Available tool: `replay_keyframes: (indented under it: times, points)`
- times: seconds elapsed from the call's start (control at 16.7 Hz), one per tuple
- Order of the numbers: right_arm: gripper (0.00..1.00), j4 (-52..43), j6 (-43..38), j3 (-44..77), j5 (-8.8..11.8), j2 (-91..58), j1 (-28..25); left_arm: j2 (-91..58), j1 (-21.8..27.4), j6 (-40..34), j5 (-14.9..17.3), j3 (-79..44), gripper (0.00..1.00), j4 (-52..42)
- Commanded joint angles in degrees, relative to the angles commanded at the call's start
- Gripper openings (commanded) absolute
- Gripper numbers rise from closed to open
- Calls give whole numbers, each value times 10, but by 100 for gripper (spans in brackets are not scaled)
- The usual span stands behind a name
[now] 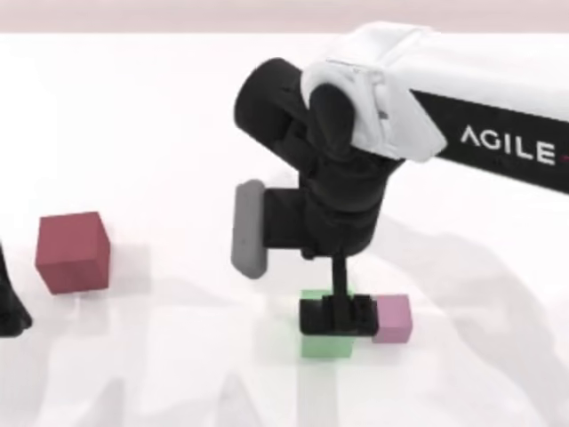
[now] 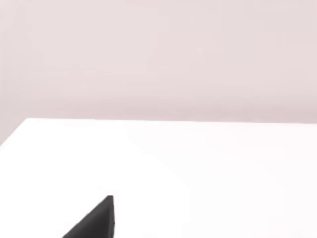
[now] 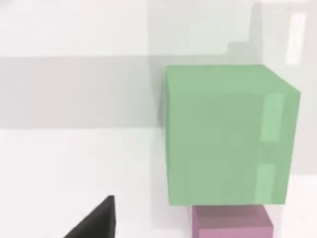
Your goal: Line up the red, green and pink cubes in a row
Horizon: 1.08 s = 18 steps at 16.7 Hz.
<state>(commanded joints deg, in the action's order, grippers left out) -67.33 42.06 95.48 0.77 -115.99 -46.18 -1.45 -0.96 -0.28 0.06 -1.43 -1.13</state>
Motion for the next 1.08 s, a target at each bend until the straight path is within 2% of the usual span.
replay_keyframes:
  times: [0.18, 0.42, 0.78, 1.08]
  points:
    - [100, 51, -23, -53, 7, 72, 33, -61, 6, -11, 1, -59, 100, -44]
    - [100, 155, -80, -180, 18, 245, 107, -217, 17, -33, 1, -186, 100, -142]
    - [100, 348, -204, -468, 28, 603, 250, -557, 37, -71, -2, -416, 100, -329]
    - [100, 499, -308, -712, 21, 878, 357, -807, 56, -102, -3, -595, 100, -478]
